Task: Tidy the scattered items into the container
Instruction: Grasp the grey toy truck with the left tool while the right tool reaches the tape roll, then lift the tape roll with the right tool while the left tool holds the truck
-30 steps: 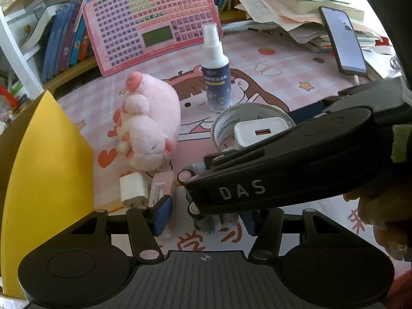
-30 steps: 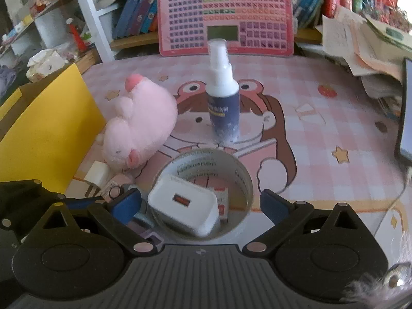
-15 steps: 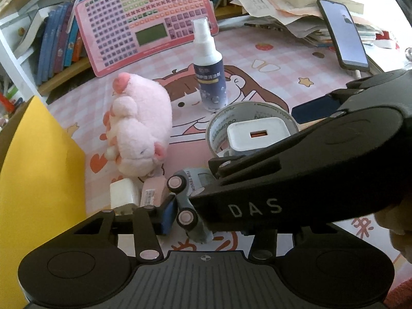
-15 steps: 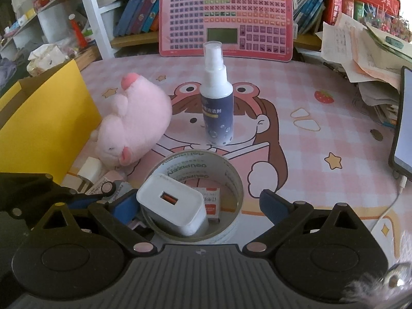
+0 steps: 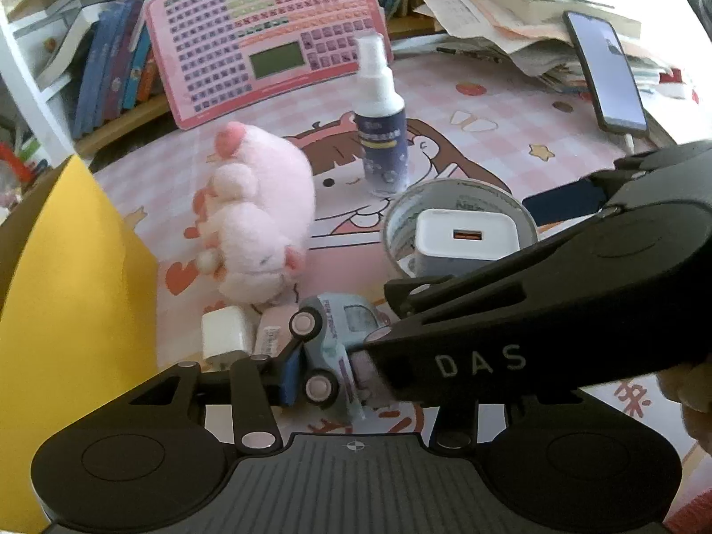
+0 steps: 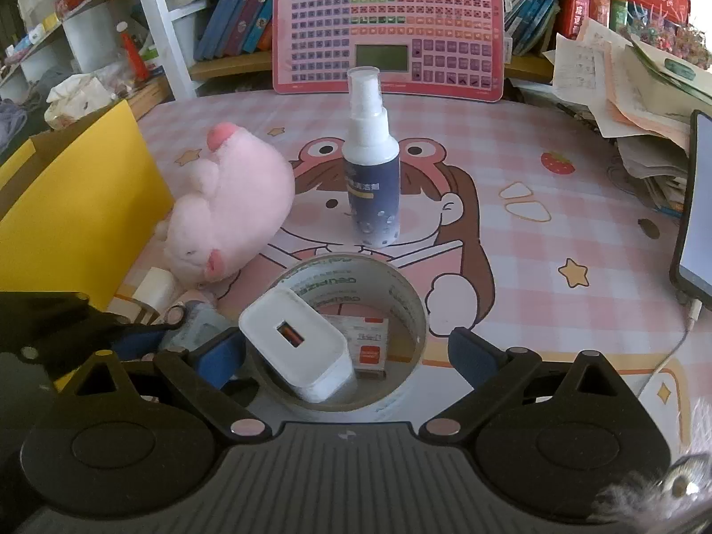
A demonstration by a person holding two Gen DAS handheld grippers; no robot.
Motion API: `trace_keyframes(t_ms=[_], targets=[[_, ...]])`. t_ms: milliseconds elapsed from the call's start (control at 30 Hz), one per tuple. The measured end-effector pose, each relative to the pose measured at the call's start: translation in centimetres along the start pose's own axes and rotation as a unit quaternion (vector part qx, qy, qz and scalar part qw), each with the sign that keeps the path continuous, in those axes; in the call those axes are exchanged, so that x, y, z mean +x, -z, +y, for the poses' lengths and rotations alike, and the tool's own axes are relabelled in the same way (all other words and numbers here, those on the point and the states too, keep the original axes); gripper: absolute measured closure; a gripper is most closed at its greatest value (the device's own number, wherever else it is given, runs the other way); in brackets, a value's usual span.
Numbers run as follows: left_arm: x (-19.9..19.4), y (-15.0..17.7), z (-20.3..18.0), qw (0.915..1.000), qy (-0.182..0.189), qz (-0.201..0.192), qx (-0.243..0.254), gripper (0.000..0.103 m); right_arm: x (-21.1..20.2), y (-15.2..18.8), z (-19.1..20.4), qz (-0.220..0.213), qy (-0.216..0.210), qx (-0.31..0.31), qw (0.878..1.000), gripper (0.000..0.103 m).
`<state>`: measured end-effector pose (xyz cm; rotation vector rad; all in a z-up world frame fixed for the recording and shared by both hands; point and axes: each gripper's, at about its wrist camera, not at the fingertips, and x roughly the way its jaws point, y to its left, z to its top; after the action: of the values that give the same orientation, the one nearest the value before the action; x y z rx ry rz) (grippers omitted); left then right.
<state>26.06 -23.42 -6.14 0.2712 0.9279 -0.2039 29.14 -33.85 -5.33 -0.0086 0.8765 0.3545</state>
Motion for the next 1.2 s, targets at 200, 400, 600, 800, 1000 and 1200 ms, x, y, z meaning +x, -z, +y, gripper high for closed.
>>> trace_keyframes(t_ms=[200, 400, 600, 800, 1000, 1200], targets=[[-1.1, 0.4, 0.5, 0.9999, 0.0, 0.002, -0.011, 0.059, 0.5, -0.1, 0.3, 0.004, 0.002, -0.008, 1.0, 0.004], [-2.1, 0.6, 1.0, 0.9997, 0.001, 0.0, -0.024, 0.059, 1.0, -0.4, 0.6, 0.008, 0.008, -0.021, 1.0, 0.004], [-2.6, 1.0, 1.4, 0.9994, 0.0, 0.002, -0.035, 0.059, 1.4, -0.5, 0.8, 0.01, 0.012, -0.033, 0.999, 0.016], [-3.4, 1.2, 1.5, 0.9992, -0.003, -0.009, -0.038, 0.059, 1.0, -0.1, 0.9, -0.004, 0.01, -0.029, 1.0, 0.02], [-4.2, 1.4, 1.5, 0.9991, -0.005, -0.02, -0.037, 0.059, 0.0, 0.0, 1.3, -0.024, 0.006, -0.032, 0.999, 0.02], [-5.2, 1.5, 1.8, 0.9985, -0.006, -0.033, -0.044, 0.059, -1.3, 0.2, 1.6, -0.043, 0.004, -0.031, 0.999, 0.02]])
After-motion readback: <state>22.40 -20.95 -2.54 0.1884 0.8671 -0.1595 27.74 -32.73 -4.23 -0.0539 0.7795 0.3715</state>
